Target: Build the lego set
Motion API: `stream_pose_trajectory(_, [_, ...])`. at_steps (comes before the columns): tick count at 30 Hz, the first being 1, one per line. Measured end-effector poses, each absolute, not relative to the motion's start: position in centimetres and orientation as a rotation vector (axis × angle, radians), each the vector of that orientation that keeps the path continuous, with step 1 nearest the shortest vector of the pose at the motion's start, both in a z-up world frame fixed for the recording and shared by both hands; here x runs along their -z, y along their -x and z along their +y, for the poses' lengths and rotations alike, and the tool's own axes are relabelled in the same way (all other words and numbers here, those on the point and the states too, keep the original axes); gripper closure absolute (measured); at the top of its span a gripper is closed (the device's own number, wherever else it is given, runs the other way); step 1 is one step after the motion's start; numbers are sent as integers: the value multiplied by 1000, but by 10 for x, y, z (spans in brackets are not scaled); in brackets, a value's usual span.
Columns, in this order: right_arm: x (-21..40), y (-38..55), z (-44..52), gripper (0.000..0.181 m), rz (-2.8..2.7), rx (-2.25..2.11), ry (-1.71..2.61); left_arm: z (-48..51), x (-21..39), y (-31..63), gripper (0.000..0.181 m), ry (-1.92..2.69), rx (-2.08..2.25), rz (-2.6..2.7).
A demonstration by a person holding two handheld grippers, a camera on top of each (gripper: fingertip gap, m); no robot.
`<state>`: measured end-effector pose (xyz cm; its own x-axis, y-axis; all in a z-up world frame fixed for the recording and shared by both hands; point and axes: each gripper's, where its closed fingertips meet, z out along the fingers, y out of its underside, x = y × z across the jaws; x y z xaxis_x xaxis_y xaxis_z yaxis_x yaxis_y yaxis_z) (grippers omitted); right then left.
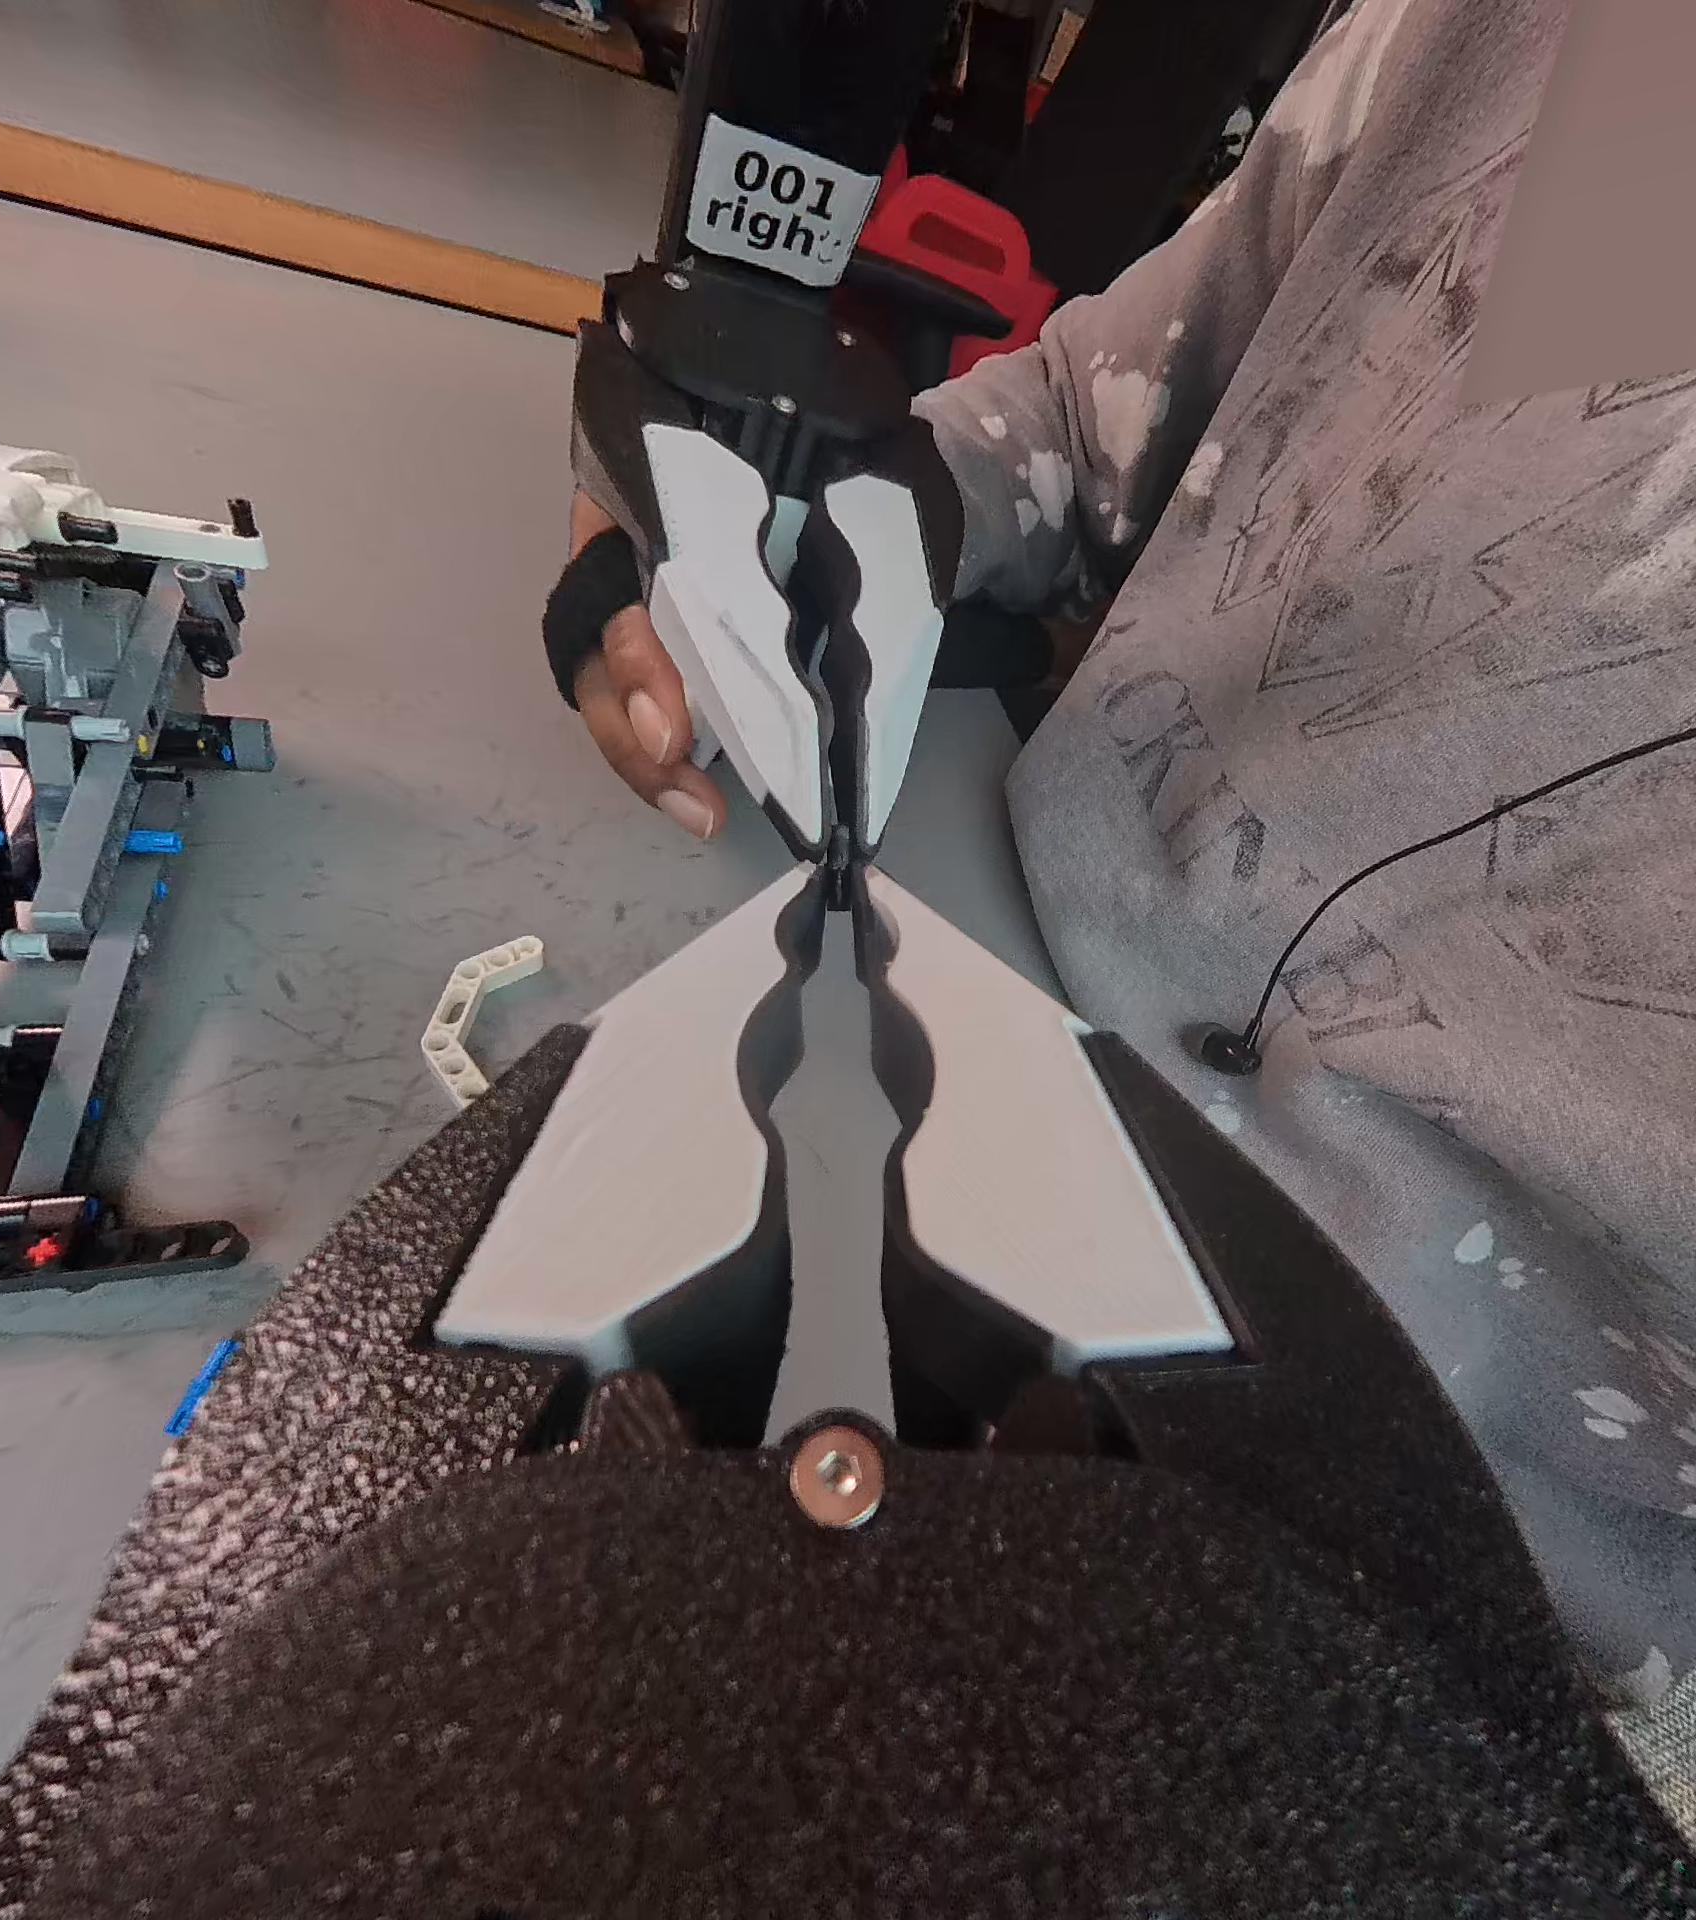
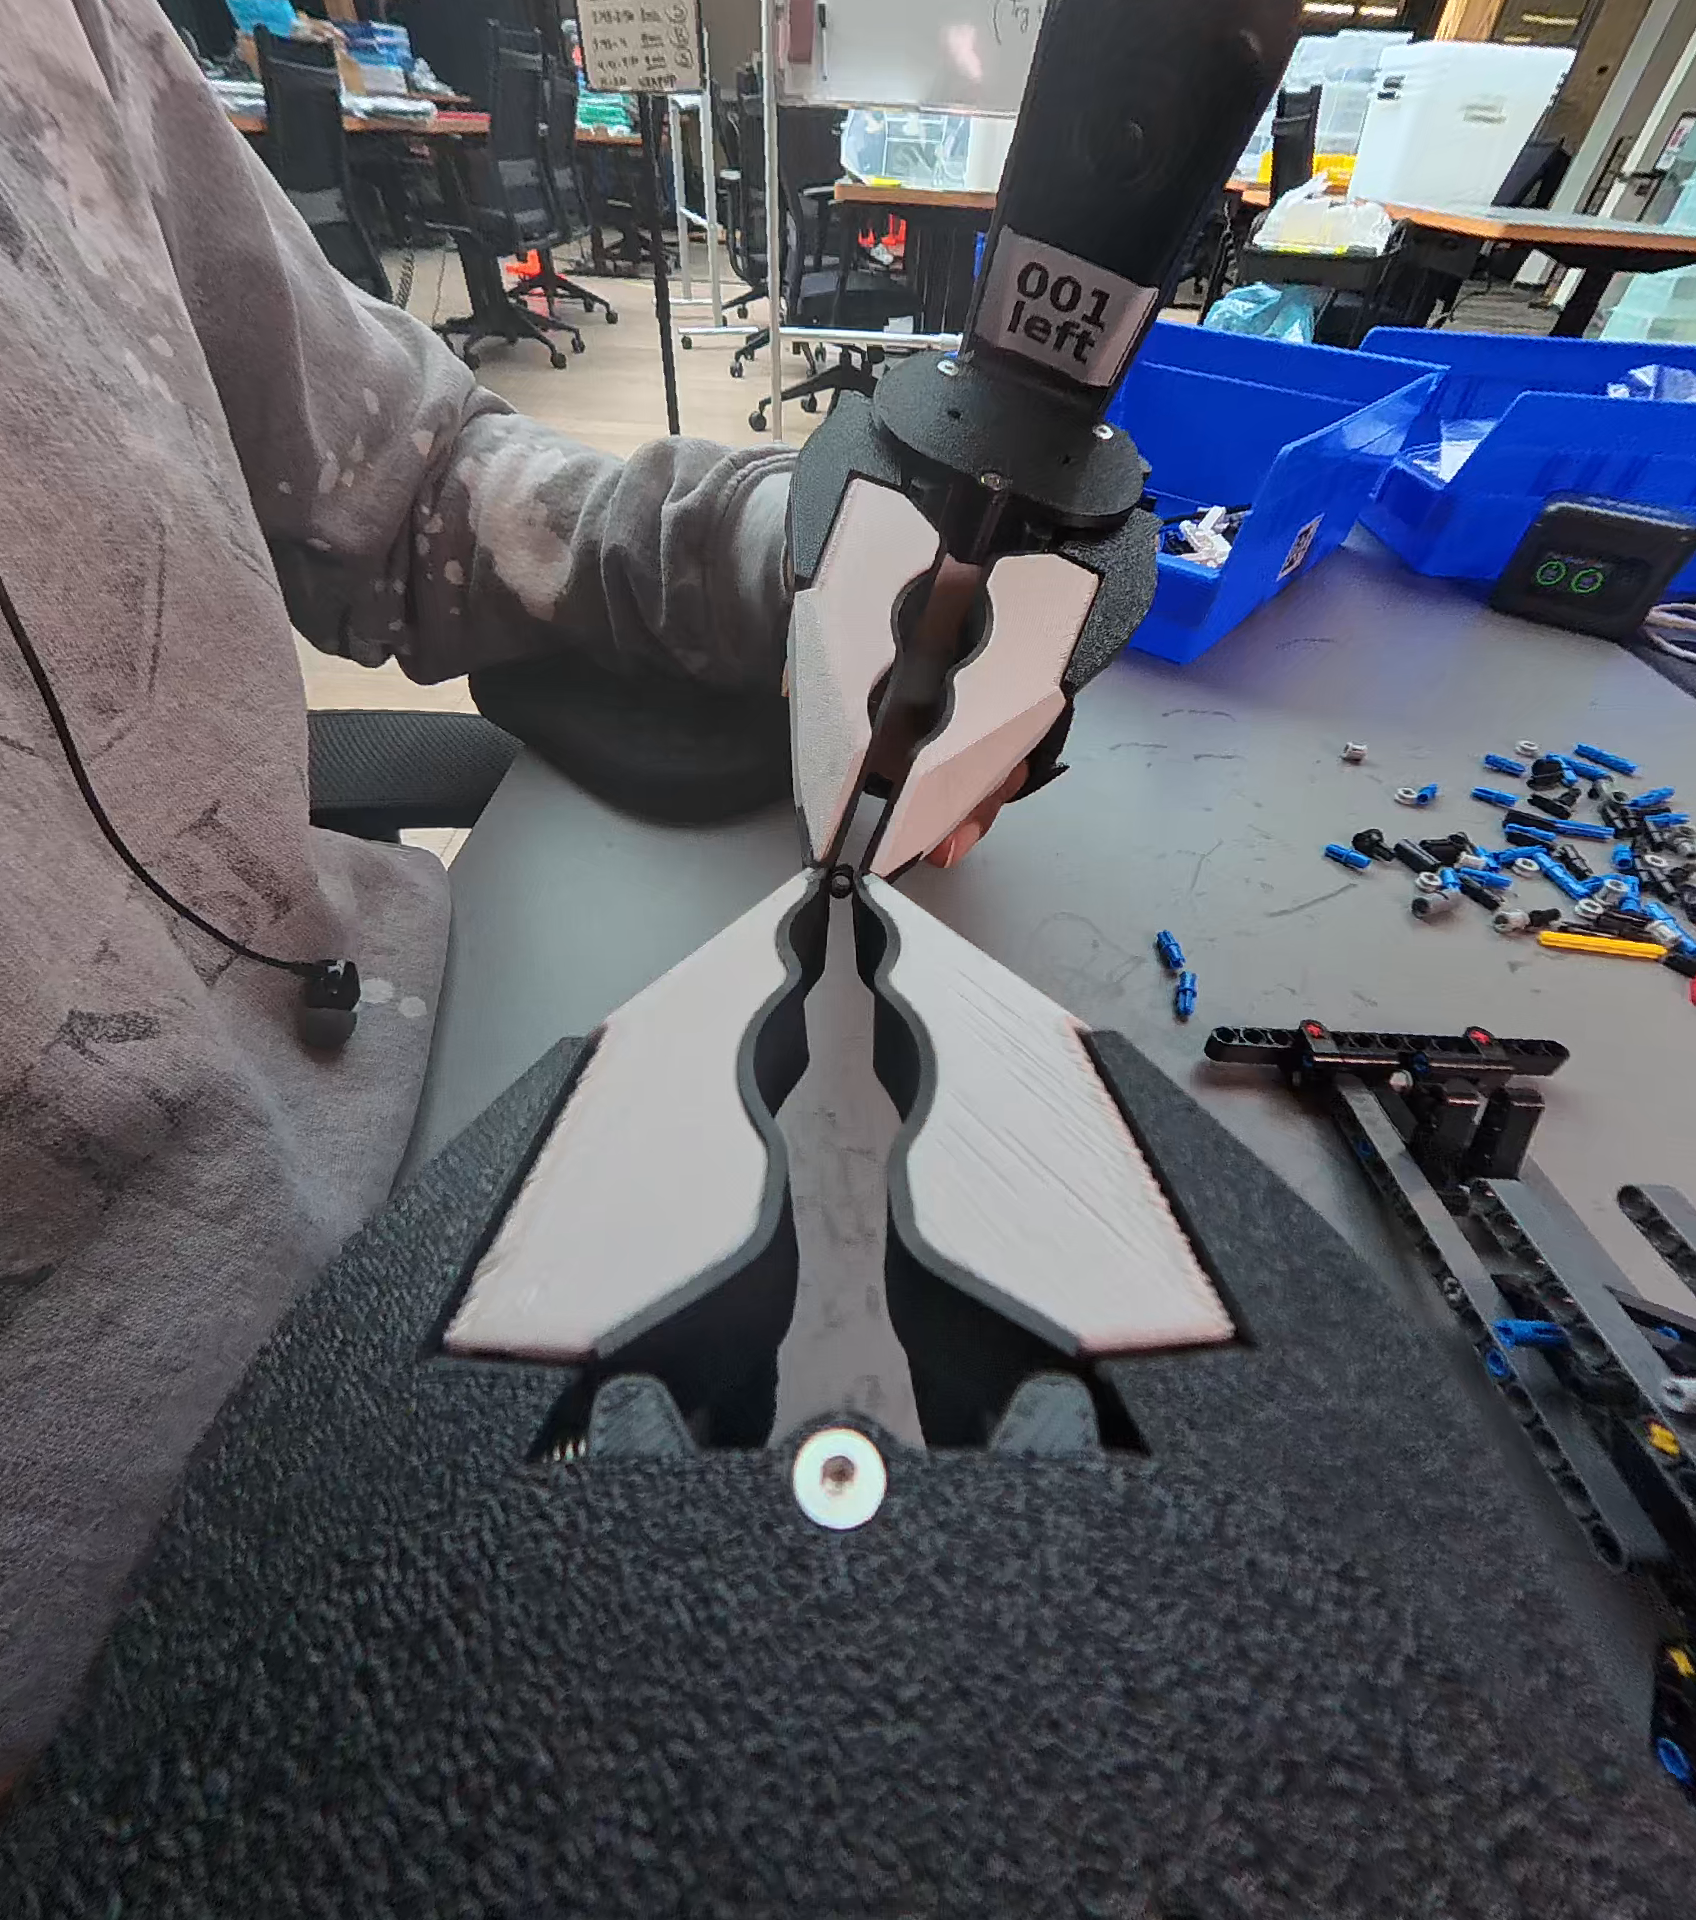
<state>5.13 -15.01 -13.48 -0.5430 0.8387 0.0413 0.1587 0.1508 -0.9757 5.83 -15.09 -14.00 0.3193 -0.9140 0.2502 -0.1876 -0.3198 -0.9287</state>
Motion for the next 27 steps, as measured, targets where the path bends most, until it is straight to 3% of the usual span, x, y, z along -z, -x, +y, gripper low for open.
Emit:
stream_pose_trajectory(6, [144, -48, -144, 178, -1844, -1372, 999, -145, 148, -54, 171, 1777, 987, 991])
stream_pose_trajectory(14, [185, -64, -59, 178, -2072, -885, 1376, -98, 203, -16, 153, 2132, 535, 852])
stream_pose_trajectory(27, [209, -52, -68, 178, -2342, -654, 1446, -93, 226, -22, 163, 2223, 376, 841])
